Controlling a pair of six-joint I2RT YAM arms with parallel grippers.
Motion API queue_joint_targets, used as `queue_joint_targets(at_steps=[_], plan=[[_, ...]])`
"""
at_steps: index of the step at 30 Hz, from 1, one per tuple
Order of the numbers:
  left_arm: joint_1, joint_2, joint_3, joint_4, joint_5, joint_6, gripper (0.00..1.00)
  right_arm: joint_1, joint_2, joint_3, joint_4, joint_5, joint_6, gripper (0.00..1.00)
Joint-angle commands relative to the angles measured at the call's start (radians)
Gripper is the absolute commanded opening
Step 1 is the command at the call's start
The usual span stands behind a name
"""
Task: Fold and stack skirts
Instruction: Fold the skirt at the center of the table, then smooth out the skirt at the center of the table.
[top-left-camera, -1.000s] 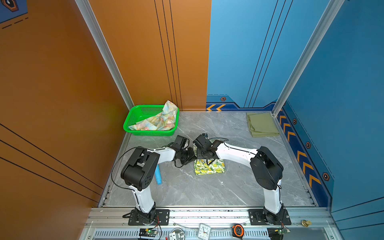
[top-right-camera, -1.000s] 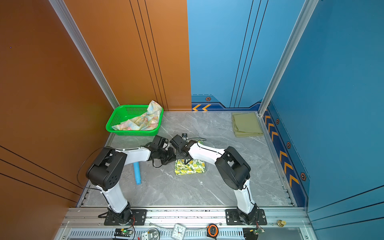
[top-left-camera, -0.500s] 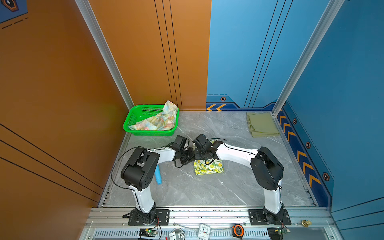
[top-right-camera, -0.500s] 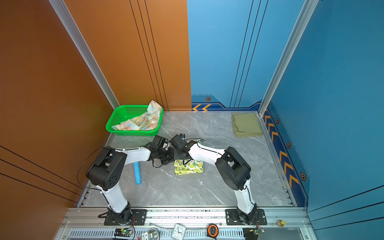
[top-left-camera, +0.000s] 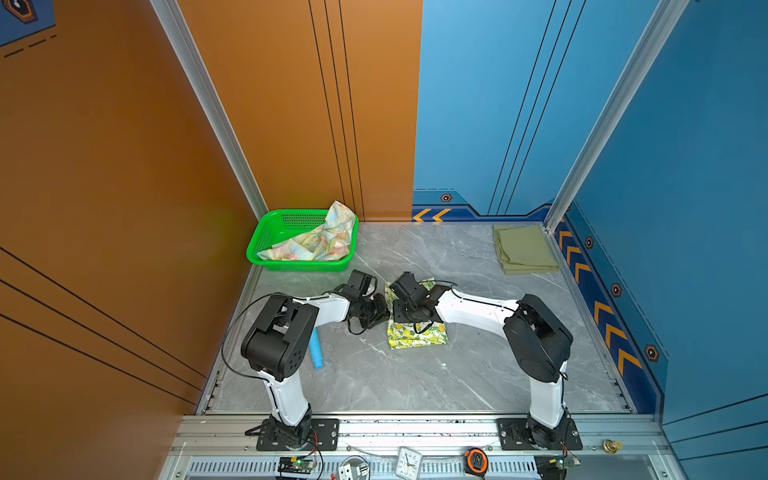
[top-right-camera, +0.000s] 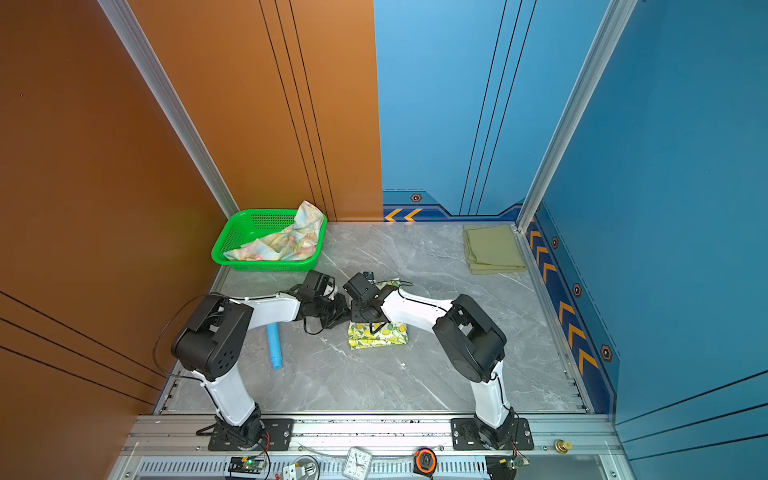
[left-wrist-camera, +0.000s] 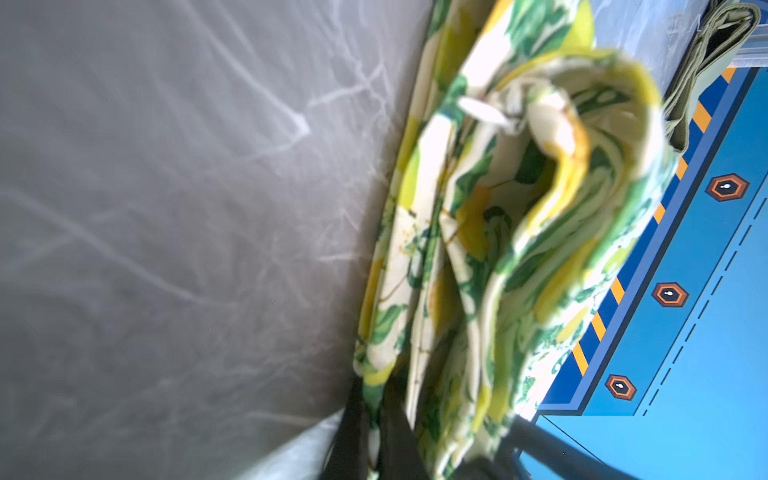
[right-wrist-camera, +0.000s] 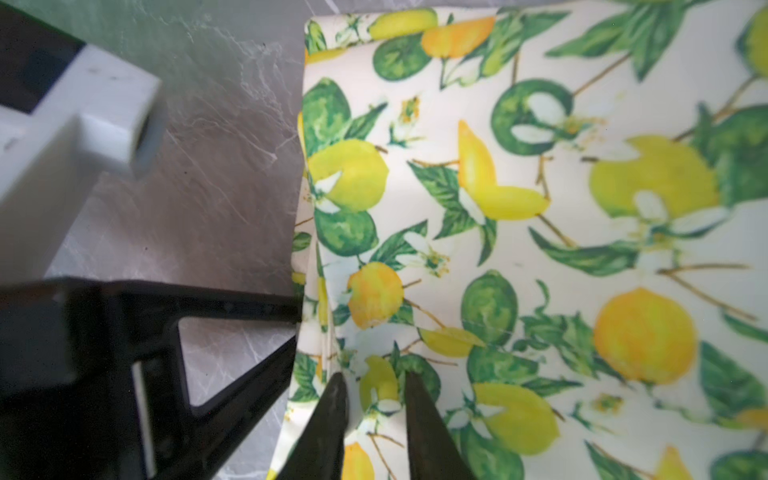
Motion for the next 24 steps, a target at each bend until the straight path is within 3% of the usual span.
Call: queue_joint_targets(at_steps=[1, 8, 10, 13, 15, 24], plan=[[0.017, 0.024, -0.026, -0.039, -0.017, -0.003, 0.0, -0.007, -0.099, -0.044, 0.035, 0.038, -0.006, 0.35], [0.018, 0.015, -0.025, -0.039, -0.018, 0.004, 0.02, -0.042, -0.215, -0.157, 0.145, 0.027, 0.008, 0.47], [0.018, 0.006, -0.025, -0.042, -0.021, 0.011, 0.12, -0.057, -0.238, -0.176, 0.158, 0.017, 0.009, 0.48], [0.018, -0.018, -0.014, -0.088, -0.053, 0.036, 0.39, -0.079, -0.274, -0.199, 0.158, 0.017, 0.01, 0.48], [0.019, -0.037, -0.009, -0.138, -0.094, 0.052, 0.49, -0.092, -0.306, -0.223, 0.158, 0.032, 0.009, 0.48], [0.058, -0.115, 0.023, -0.253, -0.193, 0.116, 0.58, -0.139, -0.437, -0.329, 0.168, 0.057, 0.001, 0.49]])
